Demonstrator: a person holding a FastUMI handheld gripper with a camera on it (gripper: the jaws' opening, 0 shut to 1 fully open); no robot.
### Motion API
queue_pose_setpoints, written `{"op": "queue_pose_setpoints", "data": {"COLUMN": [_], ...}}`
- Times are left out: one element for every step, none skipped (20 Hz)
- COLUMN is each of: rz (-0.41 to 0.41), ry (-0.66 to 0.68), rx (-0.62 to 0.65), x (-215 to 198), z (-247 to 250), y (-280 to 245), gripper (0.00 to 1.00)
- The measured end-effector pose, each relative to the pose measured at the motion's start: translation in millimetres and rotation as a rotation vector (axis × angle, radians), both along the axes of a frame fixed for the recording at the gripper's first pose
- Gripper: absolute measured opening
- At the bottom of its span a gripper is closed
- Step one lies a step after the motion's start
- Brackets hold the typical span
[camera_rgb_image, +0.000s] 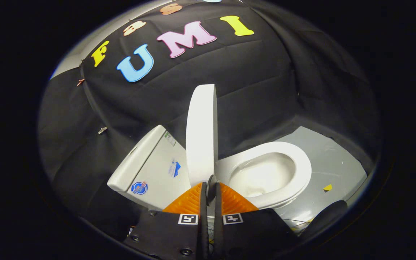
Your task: Open the toilet lid.
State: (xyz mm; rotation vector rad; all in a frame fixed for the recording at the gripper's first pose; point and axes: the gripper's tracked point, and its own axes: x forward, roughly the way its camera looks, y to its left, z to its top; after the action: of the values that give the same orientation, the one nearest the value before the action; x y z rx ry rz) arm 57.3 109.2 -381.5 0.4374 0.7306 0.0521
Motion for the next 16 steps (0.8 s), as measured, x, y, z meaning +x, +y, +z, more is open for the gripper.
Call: {"op": "queue_pose_setpoints", "data": {"rz": [0.015,0.028,0.042,0.056,0.071,0.084,0.096,0.108,0.118,0.128,0.137,0.148,0.159,0.168,0.175,0.183], "ry": [-0.008,-0.015,-0.022,-0.029,-0.034,-0.038,-0.043,-0.047,-0.050,-0.052,-0.052,-0.052,-0.051,-0.051,-0.051,-0.051], "rx": [-0.002,-0.005,-0.005,-0.005,-0.005,-0.006,-0.008,-0.008,-0.006,-0.003,0.000,0.004,0.006,0.009,0.010,0.013], "x": [1,1,1,1,1,1,2,3,4,4,2,1,1,1,1,1], "z": [2,4,6,7,9,9,11,11,10,12,15,17,17,18,18,18], "y": [8,16,24,32,40,48,55,61,68,74,80,87,93,98,103,108], "gripper": [0.10,0.10,0.10,0.10,0.10,0.10,0.10,0.10,0.10,0.10,0.11,0.10,0.10,0.11,0.10,0.11]}}
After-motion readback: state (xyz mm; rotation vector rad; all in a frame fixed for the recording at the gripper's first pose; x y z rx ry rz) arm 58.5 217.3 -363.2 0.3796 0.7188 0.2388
